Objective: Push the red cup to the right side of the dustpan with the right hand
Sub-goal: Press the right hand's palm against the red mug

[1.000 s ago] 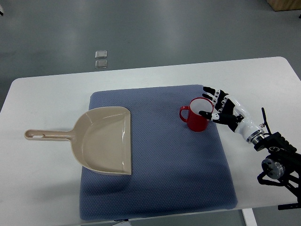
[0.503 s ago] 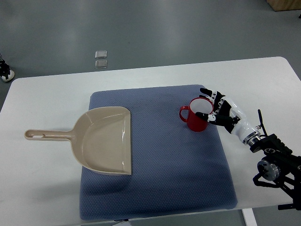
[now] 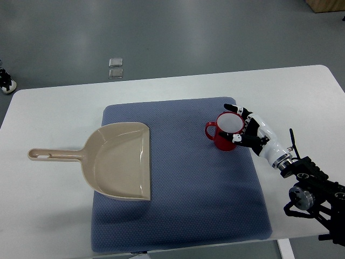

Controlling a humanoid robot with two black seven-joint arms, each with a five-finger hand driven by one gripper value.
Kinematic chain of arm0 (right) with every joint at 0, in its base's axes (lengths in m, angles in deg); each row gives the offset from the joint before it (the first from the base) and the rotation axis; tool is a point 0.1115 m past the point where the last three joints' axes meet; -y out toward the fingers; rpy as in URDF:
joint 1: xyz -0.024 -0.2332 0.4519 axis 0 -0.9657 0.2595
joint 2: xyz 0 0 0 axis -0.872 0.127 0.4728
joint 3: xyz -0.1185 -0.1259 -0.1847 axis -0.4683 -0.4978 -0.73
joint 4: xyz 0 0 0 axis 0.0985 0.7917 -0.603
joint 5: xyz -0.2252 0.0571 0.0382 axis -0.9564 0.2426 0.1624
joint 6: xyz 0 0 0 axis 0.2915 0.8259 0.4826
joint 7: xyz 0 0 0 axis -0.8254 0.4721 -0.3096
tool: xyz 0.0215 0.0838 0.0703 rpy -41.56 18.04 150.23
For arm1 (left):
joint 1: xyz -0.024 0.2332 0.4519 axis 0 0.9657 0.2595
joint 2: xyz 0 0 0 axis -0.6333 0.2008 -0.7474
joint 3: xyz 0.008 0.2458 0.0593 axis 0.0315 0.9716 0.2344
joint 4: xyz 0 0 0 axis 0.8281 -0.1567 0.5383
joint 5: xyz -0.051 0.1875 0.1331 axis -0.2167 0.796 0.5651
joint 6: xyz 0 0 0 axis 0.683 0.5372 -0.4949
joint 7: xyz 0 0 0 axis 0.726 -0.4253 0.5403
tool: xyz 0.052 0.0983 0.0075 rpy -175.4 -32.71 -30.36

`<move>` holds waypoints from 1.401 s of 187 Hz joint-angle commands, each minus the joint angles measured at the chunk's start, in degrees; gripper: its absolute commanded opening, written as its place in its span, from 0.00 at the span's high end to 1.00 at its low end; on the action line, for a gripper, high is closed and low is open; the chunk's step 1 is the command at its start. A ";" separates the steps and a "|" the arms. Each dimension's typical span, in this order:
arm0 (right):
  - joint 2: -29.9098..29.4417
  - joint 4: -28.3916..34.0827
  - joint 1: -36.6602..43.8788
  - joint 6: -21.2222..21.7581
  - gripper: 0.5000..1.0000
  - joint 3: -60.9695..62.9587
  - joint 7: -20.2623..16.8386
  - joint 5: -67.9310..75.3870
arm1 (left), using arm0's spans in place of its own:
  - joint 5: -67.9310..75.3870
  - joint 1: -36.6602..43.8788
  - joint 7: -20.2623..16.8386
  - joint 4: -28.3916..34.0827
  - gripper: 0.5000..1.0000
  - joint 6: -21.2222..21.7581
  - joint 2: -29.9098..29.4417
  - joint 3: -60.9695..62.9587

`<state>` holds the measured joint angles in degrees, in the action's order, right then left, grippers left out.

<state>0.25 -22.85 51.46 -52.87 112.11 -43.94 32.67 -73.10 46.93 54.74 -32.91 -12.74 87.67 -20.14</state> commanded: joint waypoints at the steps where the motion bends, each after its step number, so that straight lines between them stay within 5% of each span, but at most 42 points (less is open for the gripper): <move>1: -0.05 0.00 0.00 -0.03 0.15 0.00 0.00 -0.09 | 0.00 0.00 0.00 0.00 0.00 0.00 0.00 0.00; 262: -5.85 -0.09 0.09 -1.96 0.15 -0.79 0.00 -2.73 | 0.00 0.00 0.00 0.00 0.00 0.00 0.00 0.00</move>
<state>-5.24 -22.92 51.49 -54.65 111.52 -43.94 30.03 -73.10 46.93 54.74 -32.91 -12.74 87.67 -20.14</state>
